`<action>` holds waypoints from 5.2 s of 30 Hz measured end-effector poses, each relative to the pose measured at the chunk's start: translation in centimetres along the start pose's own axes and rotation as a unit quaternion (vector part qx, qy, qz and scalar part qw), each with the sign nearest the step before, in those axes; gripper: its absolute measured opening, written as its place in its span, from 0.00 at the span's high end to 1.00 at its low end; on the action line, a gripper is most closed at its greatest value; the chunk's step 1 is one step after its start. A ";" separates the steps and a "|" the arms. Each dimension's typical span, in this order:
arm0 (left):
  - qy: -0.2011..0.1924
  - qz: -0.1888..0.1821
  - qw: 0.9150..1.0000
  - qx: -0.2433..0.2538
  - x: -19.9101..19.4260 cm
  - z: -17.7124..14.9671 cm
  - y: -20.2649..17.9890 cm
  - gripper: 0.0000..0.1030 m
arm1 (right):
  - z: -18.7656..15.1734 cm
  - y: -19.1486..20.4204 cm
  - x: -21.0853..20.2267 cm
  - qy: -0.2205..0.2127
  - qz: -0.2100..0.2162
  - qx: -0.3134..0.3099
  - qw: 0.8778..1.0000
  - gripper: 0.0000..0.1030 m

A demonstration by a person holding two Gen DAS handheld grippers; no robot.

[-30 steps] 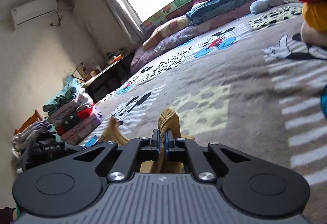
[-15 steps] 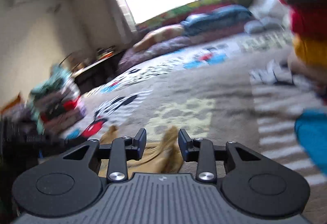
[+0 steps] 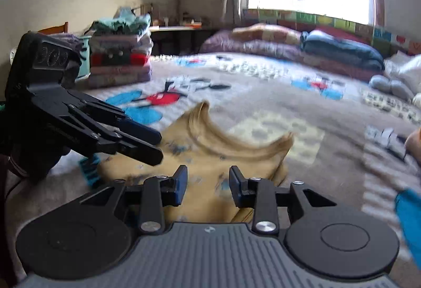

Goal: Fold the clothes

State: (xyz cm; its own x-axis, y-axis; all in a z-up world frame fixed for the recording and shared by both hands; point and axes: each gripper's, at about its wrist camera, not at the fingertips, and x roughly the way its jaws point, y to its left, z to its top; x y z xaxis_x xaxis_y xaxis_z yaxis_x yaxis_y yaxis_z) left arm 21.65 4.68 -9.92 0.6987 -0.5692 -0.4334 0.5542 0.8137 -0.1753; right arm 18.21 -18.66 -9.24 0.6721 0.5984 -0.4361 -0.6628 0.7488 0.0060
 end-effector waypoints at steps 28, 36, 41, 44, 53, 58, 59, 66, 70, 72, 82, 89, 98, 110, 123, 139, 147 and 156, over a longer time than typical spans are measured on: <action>0.066 0.046 0.988 0.134 -1.2 -3.4 -5.7 0.44 | -0.7 1.9 -1.5 0.010 -0.012 -0.026 1.000 0.59; 0.020 0.067 0.996 0.052 -4.5 -3.2 -5.0 0.44 | -2.0 2.8 -1.9 0.035 -0.081 -0.009 0.996 0.58; 0.025 0.059 0.990 -0.128 -6.1 -3.6 -1.7 0.44 | -2.3 -0.4 -3.6 0.003 -0.069 0.179 0.981 0.54; 0.033 0.039 0.969 -0.240 -6.2 -4.3 0.6 0.44 | -3.4 -2.5 -2.6 0.011 -0.042 0.290 0.956 0.49; 0.024 -0.012 0.949 -0.313 -1.7 -3.8 1.8 0.44 | -5.0 -5.1 1.1 0.007 -0.007 0.399 0.917 0.50; 0.025 -0.016 0.947 -0.321 0.0 -3.1 2.2 0.46 | -4.3 -6.5 2.6 0.015 0.011 0.415 0.910 0.50; 0.025 -0.014 0.945 -0.325 0.1 -3.1 2.3 0.54 | -4.1 -6.8 2.9 0.018 0.015 0.419 0.908 0.50; 0.007 -0.019 0.924 -0.381 -1.3 -3.6 2.9 0.88 | -4.4 -7.5 4.0 0.014 0.046 0.446 0.893 0.80; -0.014 -0.049 0.893 -0.446 -5.1 -3.7 3.4 0.89 | -4.4 -7.5 2.4 -0.012 0.093 0.520 0.849 0.82; -0.013 -0.016 0.901 -0.434 -6.4 -4.3 3.9 0.78 | -3.8 -6.8 1.5 -0.017 0.112 0.530 0.841 0.79; -0.001 -0.012 0.907 -0.421 -9.3 -6.8 3.9 0.41 | -6.7 -4.2 -1.2 -0.007 0.070 0.471 0.879 0.46; -0.013 -0.011 0.925 -0.380 -5.1 -5.3 1.6 0.43 | -6.3 -4.5 0.4 -0.020 0.053 0.459 0.887 0.48; -0.047 -0.055 0.899 -0.432 -5.3 -4.6 2.8 0.88 | -5.9 -5.1 0.4 -0.024 0.072 0.495 0.866 0.84; -0.185 -0.063 0.864 -0.465 -15.7 -2.7 7.5 0.88 | 5.1 -0.7 2.2 -0.079 0.196 0.453 0.866 0.84; -0.286 0.040 0.847 -0.447 -28.0 1.9 16.1 0.88 | 18.4 8.2 14.6 0.001 0.319 0.375 0.870 0.84; -0.372 0.123 0.866 -0.311 -33.7 18.3 32.1 0.87 | 47.6 12.8 28.5 -0.103 0.448 0.246 0.853 0.83; -0.253 0.213 0.851 -0.407 -27.1 11.5 39.6 0.51 | 43.3 14.2 40.6 0.041 0.278 0.297 0.913 0.35; -0.241 0.259 0.870 -0.343 -29.7 10.8 35.3 0.32 | 39.4 15.4 35.1 -0.042 0.256 0.242 0.935 0.36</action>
State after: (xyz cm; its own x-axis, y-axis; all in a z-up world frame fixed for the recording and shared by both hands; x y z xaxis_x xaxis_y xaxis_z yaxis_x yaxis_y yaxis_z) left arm 25.34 49.06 6.28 0.9747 0.0466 -0.2188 -0.1766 0.7606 -0.6247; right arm 44.62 25.07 10.95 0.3451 0.9188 -0.1917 -0.6914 0.3870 0.6101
